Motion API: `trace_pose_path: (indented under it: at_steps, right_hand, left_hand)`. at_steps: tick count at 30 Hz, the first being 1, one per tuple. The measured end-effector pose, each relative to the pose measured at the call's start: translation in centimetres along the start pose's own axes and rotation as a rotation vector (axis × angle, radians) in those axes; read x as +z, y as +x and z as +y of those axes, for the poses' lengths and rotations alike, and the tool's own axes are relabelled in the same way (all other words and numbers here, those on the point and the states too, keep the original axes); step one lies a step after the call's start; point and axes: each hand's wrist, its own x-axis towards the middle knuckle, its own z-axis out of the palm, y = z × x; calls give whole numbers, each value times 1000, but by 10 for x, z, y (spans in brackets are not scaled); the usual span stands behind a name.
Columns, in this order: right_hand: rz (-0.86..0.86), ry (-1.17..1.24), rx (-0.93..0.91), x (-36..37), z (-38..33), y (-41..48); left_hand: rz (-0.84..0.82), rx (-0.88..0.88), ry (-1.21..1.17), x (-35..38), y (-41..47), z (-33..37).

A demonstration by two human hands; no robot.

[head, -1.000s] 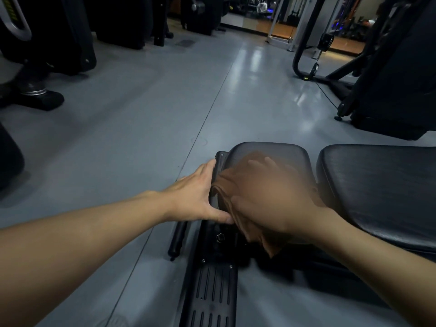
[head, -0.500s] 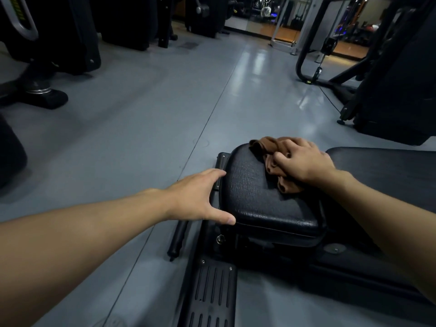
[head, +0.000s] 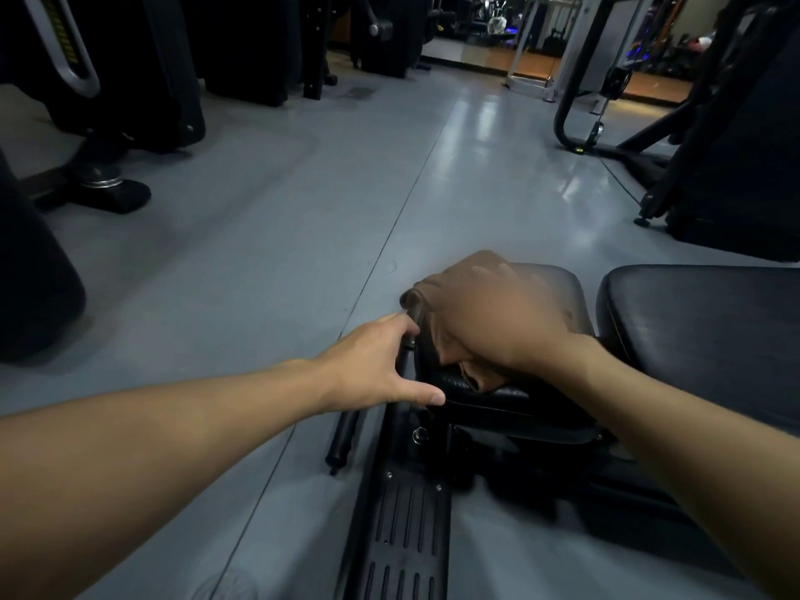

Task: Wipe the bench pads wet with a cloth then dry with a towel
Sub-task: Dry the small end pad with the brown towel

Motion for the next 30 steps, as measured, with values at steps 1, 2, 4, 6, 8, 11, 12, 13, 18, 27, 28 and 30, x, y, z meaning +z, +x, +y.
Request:
trace_pose_path:
  at_steps: [1,2,4,6,8,11,12,13,18,27,28,30]
  right_hand:
    - [-2,1,6,-3,12,-2]
    - [-4,-4,28,-6,24,-6]
    - [11,6,101,-10,45,-13]
    - [27,36,168,-10,55,-22]
    - [14,40,211,-11,50,-27]
    - [-6,-9,208,-12,19,-35]
    - [-10,-26,173,-10,4,-40]
    - [-12,-35,126,-7,-11,-45]
    - [22,-9,47,-2,-31,-64]
    - [162,94,363,-7,8,-115]
    - [186,85,341,-6,5,-117]
    - [165,55,297,-4,0,-118]
  left_hand:
    - [4,0,8,-1,-1,2]
    - [5,2,14,-1,-3,4]
    - [6,6,22,-3,-5,7]
    - [-2,5,29,-5,-7,10]
    - [2,1,40,-6,-9,13]
    - [36,-32,19,-6,-11,16]
    - [47,-50,6,-5,-11,16]
    - [61,-57,-11,-3,-12,15]
    - [62,39,-40,-2,-12,15]
    - [49,311,123,-6,-3,45]
    - [64,310,114,-5,2,50]
    - [118,296,110,-4,12,58]
